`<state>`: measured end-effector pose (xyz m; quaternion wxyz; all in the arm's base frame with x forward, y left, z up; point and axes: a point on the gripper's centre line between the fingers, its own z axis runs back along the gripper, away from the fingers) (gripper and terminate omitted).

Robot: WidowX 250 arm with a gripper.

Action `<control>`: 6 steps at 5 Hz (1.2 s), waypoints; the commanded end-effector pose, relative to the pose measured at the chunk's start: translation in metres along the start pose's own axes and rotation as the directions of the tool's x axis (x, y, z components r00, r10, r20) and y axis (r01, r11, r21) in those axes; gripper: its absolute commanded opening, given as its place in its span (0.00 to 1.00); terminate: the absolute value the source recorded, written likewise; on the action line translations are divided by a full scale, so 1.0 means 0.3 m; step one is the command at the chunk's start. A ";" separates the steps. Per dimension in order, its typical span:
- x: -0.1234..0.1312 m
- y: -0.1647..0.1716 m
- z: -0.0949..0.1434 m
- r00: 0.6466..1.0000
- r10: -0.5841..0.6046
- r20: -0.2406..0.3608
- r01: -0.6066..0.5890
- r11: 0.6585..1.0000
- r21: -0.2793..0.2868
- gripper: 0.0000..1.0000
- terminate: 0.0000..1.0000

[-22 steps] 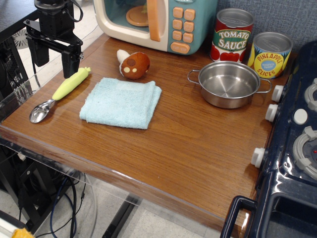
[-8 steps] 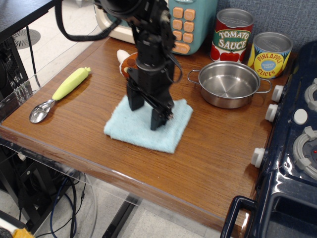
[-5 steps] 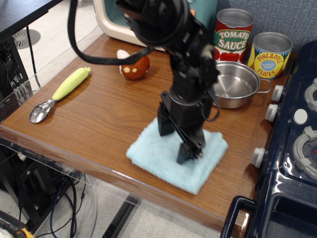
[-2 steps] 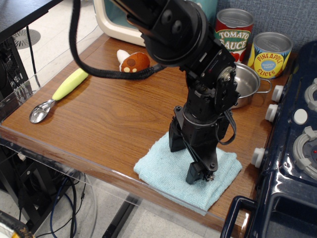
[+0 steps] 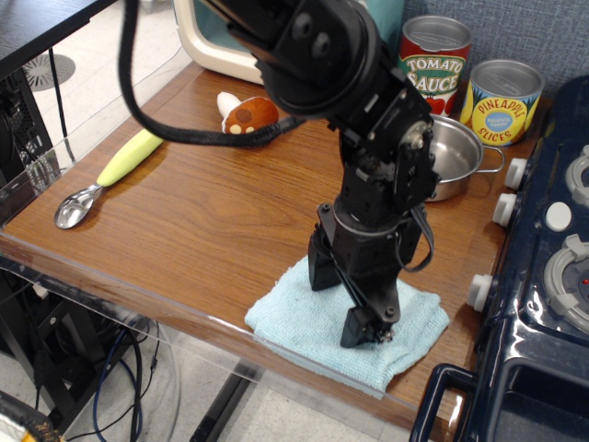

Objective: Slide the blue towel away from the spoon to the bottom corner of the table.

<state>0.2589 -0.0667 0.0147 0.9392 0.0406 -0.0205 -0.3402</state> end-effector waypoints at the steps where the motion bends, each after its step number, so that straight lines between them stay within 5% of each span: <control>1: -0.009 0.039 0.125 0.994 0.034 0.105 -0.037 0.999 0.027 1.00 0.00; 3: -0.042 0.075 0.247 0.981 0.060 0.186 -0.070 0.996 0.047 1.00 0.00; 6: -0.042 0.075 0.247 0.981 0.060 0.186 -0.070 0.996 0.047 1.00 0.00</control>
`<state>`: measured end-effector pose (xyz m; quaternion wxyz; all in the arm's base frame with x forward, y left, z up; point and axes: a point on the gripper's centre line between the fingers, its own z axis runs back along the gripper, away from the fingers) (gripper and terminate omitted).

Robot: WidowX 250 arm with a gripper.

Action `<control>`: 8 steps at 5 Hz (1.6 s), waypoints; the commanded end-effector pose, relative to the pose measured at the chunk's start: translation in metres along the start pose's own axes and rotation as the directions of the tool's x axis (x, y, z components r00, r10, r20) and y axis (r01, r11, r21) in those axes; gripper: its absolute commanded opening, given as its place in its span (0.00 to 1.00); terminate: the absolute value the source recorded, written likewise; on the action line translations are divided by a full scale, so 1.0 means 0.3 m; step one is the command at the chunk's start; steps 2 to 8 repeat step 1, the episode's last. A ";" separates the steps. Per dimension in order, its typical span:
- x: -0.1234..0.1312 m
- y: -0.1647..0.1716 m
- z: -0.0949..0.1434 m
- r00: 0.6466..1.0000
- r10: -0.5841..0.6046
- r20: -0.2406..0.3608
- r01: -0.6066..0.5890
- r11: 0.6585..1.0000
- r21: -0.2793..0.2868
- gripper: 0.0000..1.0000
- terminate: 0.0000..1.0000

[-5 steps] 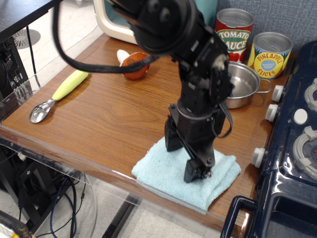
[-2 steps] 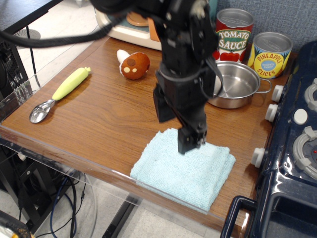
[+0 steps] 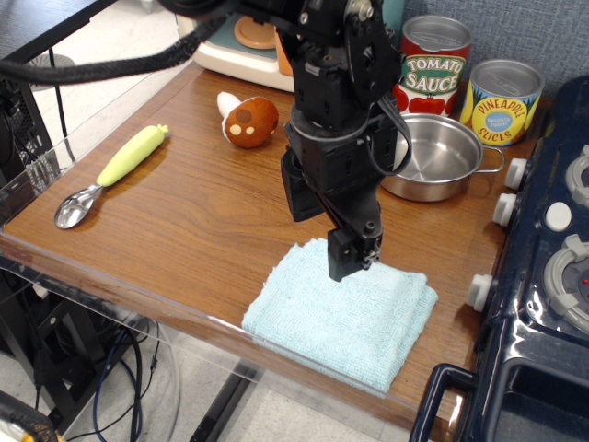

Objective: Slide the blue towel away from the spoon to the bottom corner of the table.

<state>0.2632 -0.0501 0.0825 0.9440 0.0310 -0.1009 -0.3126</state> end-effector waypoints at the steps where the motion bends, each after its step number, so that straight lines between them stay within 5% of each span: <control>1: -0.015 0.005 0.029 1.000 0.003 0.031 -0.003 1.000 0.016 1.00 1.00; 8: -0.015 0.005 0.029 1.000 0.003 0.031 -0.003 1.000 0.016 1.00 1.00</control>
